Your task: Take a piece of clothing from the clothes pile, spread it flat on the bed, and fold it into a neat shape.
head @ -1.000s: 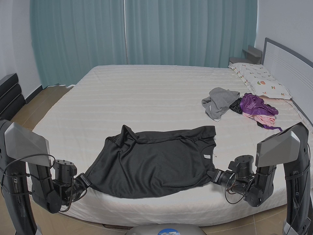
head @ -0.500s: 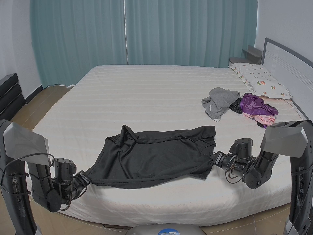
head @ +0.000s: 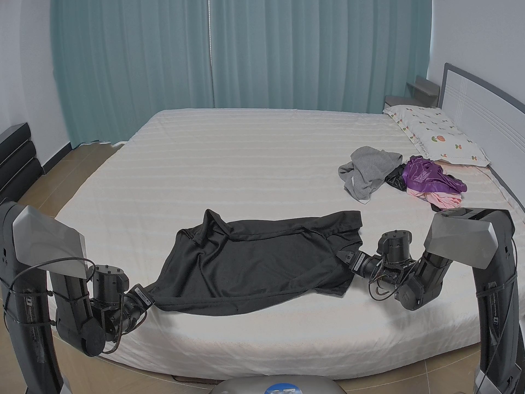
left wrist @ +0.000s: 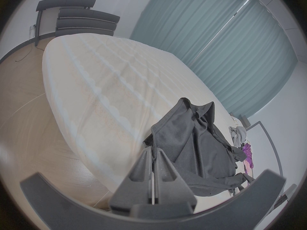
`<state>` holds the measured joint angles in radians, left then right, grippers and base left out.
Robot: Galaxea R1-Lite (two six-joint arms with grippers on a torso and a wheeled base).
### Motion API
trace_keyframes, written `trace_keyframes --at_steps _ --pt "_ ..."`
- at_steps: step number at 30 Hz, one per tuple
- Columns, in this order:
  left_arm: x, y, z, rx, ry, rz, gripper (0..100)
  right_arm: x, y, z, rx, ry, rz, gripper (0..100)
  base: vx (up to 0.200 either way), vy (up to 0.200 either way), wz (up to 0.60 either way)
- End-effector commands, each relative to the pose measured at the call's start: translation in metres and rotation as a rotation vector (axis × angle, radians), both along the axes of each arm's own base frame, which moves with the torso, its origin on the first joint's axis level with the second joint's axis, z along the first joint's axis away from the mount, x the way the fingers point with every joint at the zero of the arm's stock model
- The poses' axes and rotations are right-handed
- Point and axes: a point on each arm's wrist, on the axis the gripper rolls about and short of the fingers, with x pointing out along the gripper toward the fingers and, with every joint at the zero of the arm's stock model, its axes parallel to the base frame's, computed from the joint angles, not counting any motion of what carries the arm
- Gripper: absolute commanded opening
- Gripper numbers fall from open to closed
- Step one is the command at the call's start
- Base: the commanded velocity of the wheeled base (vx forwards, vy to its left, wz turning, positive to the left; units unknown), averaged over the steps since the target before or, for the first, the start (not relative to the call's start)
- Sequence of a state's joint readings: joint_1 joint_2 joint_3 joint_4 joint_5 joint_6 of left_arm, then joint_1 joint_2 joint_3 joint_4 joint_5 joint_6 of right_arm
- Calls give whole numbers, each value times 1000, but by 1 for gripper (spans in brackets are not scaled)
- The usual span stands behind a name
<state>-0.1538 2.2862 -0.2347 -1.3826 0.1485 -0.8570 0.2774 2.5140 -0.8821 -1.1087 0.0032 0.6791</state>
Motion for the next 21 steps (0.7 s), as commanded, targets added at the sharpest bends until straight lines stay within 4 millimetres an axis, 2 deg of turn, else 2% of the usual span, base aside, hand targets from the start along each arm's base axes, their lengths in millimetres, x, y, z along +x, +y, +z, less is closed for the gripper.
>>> trace_keyframes --at_steps 1,6,8,14,21 --pt "0 0 -3 2 12 -1 0 -1 -4 3 6 -6 -9 100 0 0 0" --pt "-1 0 -6 5 23 -2 0 -14 -18 20 23 -43 -6 100 0 0 0" --pt "-1 0 -6 5 23 -2 0 -18 -19 20 26 -41 5 100 0 0 0" --pt "-1 0 -6 4 24 1 0 -26 -40 20 -74 -72 42 100 0 0 0" --pt "-2 0 -5 5 23 0 0 -35 -45 13 -129 -58 162 100 0 0 0"
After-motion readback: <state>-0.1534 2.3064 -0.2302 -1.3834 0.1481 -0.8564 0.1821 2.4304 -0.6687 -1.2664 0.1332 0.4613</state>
